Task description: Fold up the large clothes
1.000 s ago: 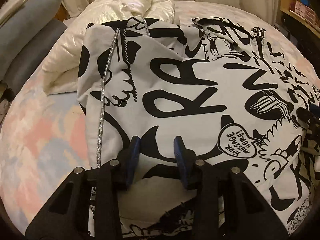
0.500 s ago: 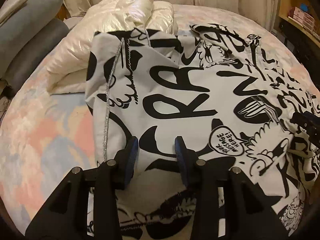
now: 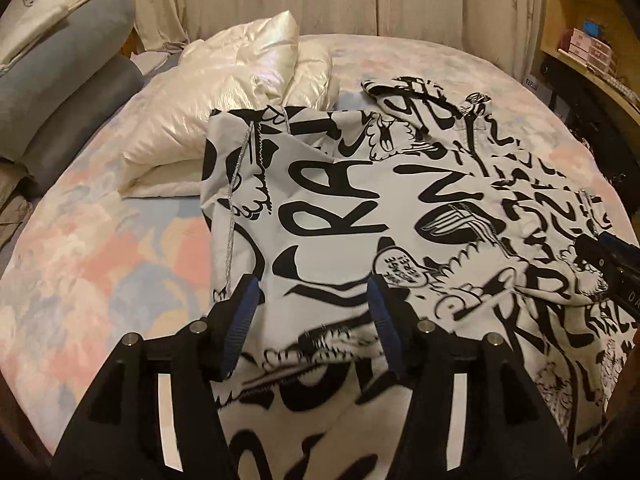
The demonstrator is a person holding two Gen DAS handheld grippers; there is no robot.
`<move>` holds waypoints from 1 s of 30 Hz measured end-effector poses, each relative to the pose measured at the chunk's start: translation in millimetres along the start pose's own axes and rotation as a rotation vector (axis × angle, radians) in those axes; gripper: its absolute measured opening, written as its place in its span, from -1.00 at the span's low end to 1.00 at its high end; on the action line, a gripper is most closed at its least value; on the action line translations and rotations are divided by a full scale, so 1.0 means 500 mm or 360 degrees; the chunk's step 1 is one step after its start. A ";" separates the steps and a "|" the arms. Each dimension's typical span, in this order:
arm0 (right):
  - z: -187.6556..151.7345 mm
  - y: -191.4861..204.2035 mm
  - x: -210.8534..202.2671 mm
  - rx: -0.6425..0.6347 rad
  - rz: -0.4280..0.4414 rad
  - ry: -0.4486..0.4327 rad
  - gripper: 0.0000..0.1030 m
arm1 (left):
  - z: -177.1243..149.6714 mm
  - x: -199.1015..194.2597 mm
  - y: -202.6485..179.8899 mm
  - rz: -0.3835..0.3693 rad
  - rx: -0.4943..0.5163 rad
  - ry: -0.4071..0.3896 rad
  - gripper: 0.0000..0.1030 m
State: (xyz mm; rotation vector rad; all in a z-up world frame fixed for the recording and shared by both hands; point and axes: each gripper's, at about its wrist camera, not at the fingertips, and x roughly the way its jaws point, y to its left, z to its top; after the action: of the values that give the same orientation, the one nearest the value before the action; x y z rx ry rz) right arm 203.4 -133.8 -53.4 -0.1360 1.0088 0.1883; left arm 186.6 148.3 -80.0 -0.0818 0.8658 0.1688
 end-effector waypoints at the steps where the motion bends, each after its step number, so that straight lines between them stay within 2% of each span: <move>1: -0.005 -0.003 -0.015 0.0007 -0.0001 -0.0009 0.19 | -0.004 -0.013 -0.002 -0.0002 0.0001 -0.0004 0.07; 11: -0.086 -0.048 -0.161 0.0087 0.0016 -0.0048 0.19 | -0.072 -0.147 -0.012 -0.0001 0.0025 -0.0078 0.11; 15: -0.127 -0.068 -0.219 0.0108 0.0015 -0.0048 0.33 | -0.109 -0.205 -0.018 -0.0013 0.0028 -0.0099 0.11; 24: -0.229 -0.113 -0.360 0.0101 0.0010 -0.0132 0.42 | -0.173 -0.306 -0.027 -0.0038 0.0032 -0.0116 0.11; 28: -0.275 -0.134 -0.411 0.0075 0.0009 -0.0134 0.42 | -0.200 -0.343 -0.013 -0.0106 0.0023 -0.0092 0.13; 30: -0.296 -0.147 -0.429 0.0069 0.0022 -0.0125 0.45 | -0.212 -0.360 -0.001 -0.0179 0.0005 -0.0072 0.21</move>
State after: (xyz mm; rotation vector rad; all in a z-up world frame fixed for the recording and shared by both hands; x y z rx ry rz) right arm -14.2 -255.1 52.9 -0.0819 0.9349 0.1828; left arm -7.3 112.2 -11.3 -0.1231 0.8140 0.0640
